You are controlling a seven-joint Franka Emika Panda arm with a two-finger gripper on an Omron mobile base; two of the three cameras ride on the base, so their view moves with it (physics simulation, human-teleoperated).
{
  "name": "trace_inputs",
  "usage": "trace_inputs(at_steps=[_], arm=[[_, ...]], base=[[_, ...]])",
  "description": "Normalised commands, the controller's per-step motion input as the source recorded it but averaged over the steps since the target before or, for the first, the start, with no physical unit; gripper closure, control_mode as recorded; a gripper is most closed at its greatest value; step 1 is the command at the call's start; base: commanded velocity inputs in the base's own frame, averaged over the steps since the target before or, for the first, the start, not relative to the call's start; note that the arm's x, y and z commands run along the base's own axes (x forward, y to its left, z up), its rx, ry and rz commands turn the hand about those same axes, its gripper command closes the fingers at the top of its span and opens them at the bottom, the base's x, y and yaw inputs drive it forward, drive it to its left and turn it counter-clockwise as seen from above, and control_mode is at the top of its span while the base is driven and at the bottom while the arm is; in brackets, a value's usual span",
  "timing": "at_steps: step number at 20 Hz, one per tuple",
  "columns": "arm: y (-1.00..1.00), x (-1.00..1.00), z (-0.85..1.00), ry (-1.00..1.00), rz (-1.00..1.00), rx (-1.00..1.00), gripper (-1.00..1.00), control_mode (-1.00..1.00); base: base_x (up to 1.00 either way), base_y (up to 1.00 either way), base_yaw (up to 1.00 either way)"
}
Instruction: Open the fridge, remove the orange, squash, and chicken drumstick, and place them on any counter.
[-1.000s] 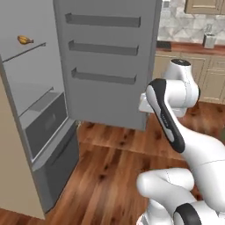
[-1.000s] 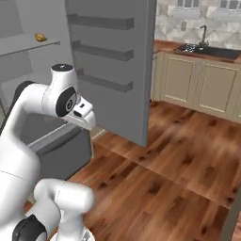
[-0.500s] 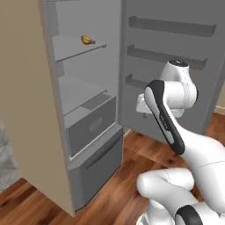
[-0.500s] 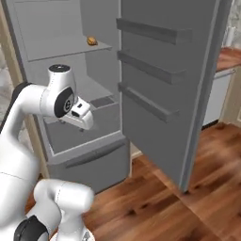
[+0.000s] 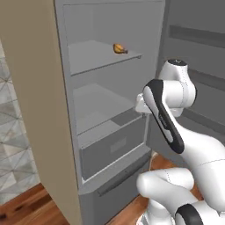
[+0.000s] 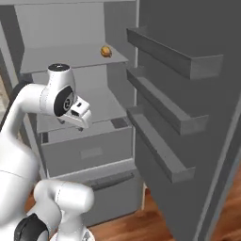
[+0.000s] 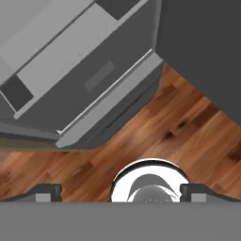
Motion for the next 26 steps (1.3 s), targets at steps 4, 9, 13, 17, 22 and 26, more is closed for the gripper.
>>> trace_inputs(at_steps=[4,9,13,17,22,26], arm=[[0.00,0.00,0.00,0.00,0.00,0.00,-1.00,1.00],[0.00,0.00,0.00,0.00,0.00,0.00,-1.00,1.00],[0.00,0.00,0.00,0.00,0.00,0.00,-1.00,1.00],[-0.01,0.07,0.14,-0.02,0.01,0.00,-1.00,-1.00],[0.00,-0.06,0.95,-0.51,0.01,-0.07,-1.00,-1.00],[0.00,0.00,1.00,-0.64,-0.01,-0.17,-1.00,-1.00]], base=[[0.96,-0.09,0.41],[0.77,-0.10,0.33],[0.62,-0.16,0.17],[0.39,-0.11,0.05],[0.00,0.00,0.00],[0.00,0.00,0.00]])
